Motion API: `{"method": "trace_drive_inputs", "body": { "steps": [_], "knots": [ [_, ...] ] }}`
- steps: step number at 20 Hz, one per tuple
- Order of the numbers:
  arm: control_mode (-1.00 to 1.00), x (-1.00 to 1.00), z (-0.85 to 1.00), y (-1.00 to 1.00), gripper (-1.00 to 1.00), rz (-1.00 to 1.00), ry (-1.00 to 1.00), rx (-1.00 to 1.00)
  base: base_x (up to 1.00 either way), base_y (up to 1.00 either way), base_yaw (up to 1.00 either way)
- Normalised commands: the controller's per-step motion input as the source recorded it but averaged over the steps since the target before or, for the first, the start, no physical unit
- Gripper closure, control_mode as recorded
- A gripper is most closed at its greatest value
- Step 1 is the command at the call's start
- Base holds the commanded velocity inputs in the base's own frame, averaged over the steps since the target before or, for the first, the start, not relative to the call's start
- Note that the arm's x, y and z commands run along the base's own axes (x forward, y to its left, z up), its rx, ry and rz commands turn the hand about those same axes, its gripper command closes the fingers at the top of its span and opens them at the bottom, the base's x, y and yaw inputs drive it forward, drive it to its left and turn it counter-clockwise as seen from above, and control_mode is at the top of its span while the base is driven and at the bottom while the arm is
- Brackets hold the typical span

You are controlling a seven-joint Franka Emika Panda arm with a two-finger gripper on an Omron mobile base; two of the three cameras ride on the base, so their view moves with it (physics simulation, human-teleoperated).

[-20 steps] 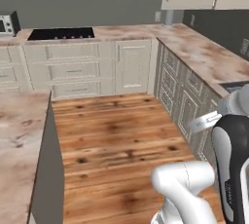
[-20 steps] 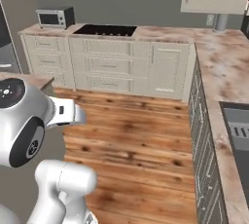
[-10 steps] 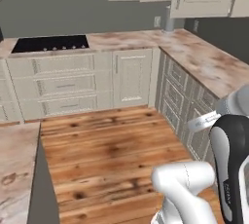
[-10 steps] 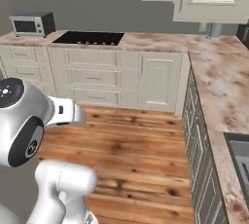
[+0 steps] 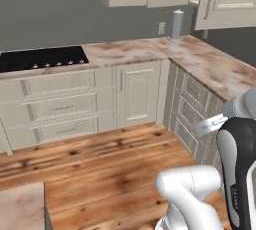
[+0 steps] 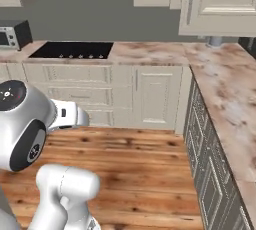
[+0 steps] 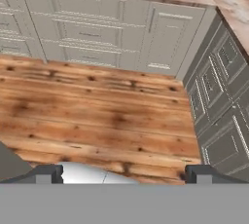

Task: There is a bowl on the dining counter. Grab a lemon wedge from the fridge and place it in the bowl. Then get the liquor bottle and glass cup from the cabinet and place them next to the bowl.

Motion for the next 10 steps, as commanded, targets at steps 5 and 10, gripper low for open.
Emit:
{"method": "trace_drive_inputs", "body": {
  "steps": [5,10],
  "knots": [
    [1.00,0.00,0.00,0.00,-1.00,0.00,0.00,0.00,1.00,0.67,-0.27],
    [1.00,0.00,0.00,0.00,-1.00,0.00,0.00,0.00,1.00,0.61,-0.32]
  ]
}}
